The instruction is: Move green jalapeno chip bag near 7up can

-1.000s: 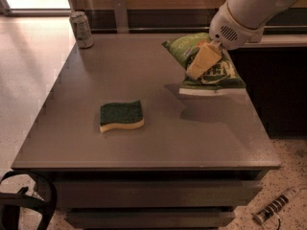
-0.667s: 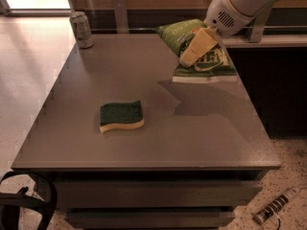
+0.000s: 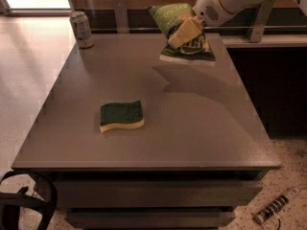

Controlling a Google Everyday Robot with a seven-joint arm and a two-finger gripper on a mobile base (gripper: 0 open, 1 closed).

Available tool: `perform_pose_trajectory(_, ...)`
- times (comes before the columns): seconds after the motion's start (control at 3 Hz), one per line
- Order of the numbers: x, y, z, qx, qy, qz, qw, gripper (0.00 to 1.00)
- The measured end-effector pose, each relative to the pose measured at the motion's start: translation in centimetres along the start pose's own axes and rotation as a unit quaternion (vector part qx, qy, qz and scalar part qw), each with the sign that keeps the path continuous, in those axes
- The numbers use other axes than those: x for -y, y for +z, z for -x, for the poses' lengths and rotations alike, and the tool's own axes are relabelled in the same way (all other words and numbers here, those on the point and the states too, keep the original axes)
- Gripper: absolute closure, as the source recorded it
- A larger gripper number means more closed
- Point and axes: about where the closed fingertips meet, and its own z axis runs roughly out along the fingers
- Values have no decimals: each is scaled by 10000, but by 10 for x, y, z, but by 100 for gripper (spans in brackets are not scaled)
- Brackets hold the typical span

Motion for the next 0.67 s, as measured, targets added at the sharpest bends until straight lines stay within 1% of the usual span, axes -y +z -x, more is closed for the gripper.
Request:
perform_pose_trajectory(0.33,-3,3,0,-30,12,9,10000,100)
perform_pose_trajectory(0.67,-3,29,7,-119,-82,87,9999,100)
